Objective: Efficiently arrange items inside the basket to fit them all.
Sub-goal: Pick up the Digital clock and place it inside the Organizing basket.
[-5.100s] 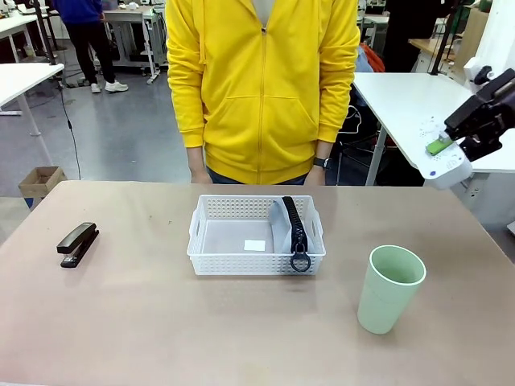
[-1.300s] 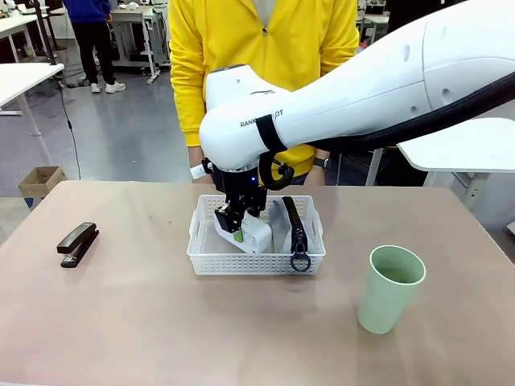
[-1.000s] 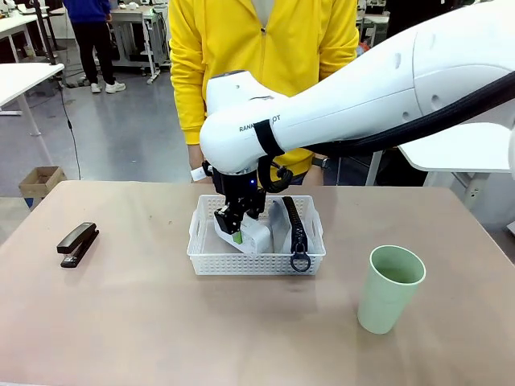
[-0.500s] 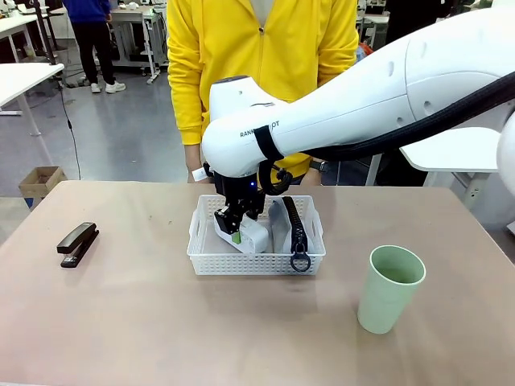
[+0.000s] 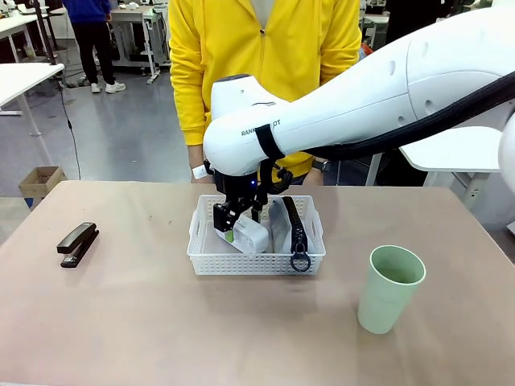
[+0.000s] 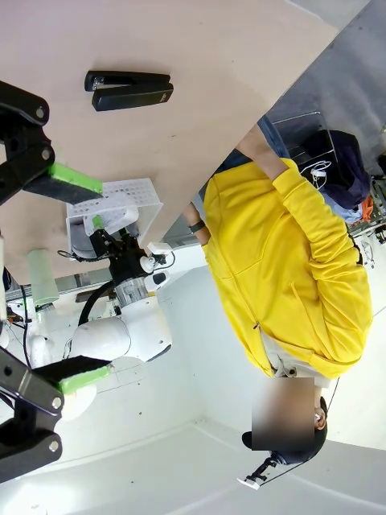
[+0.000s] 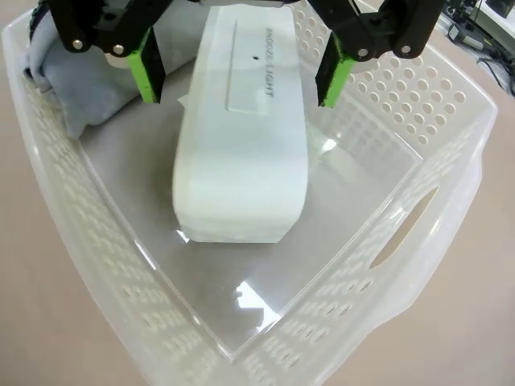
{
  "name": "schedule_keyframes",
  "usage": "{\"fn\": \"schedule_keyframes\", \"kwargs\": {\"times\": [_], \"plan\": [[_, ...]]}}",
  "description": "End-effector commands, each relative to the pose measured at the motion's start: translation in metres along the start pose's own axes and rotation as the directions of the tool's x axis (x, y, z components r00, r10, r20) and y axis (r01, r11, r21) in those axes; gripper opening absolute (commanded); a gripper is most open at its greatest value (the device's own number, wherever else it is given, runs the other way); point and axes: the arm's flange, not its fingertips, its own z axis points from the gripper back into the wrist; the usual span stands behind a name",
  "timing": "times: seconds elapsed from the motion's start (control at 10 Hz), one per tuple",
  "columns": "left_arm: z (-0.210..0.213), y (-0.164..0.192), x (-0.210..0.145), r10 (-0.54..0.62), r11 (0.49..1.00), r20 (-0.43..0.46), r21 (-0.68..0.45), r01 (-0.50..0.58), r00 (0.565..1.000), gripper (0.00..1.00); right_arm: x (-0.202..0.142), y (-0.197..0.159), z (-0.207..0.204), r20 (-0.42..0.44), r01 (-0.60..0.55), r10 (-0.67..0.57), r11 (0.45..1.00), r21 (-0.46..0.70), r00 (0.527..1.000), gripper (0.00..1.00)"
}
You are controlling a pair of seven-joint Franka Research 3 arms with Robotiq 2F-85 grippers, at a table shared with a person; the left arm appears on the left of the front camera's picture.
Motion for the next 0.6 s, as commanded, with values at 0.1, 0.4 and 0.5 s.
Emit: {"fn": "schedule_keyframes", "kwargs": {"times": [0.1, 0.4, 0.5], "plan": [[-0.001, -0.001, -0.001, -0.019, 1.0, 0.014, -0.023, 0.02, 1.0, 1.0, -0.064, -0.027, 0.046, 0.128, -0.043, 0.025, 0.989, 0.141, 0.991, 1.0], [-0.001, -0.001, -0.001, -0.019, 1.0, 0.014, -0.023, 0.02, 1.0, 1.0, -0.169, -0.096, 0.11, 0.317, -0.125, -0.03, 0.881, 0.457, 0.948, 1.0], [-0.001, -0.001, -0.001, -0.019, 1.0, 0.014, -0.023, 0.02, 1.0, 1.0, -0.206, -0.129, 0.115, 0.335, -0.043, -0.197, 0.804, 0.593, 0.921, 1.0]]}}
